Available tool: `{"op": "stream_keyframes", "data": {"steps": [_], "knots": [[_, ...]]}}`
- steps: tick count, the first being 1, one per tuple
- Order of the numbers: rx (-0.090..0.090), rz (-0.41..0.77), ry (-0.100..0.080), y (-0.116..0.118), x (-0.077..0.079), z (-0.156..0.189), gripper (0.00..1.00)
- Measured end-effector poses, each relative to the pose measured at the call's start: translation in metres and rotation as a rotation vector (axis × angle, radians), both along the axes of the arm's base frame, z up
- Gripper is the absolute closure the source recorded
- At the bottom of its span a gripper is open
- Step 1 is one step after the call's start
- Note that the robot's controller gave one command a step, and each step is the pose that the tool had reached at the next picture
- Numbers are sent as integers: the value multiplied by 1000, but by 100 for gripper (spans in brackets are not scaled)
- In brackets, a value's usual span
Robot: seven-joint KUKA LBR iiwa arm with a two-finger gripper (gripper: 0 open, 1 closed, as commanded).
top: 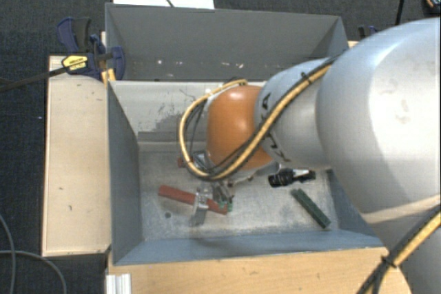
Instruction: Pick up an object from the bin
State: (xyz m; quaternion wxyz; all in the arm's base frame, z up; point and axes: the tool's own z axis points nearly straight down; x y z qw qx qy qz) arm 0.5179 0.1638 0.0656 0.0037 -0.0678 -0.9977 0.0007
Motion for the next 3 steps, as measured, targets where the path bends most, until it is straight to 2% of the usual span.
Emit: {"op": "stream_keyframes", "data": {"steps": [1,2,3], "knots": [[0,-181,-5,12,-31,35,0],[3,-208,-10,24,-28,35,0],[-1,-364,-4,32,-23,4,0]]}}
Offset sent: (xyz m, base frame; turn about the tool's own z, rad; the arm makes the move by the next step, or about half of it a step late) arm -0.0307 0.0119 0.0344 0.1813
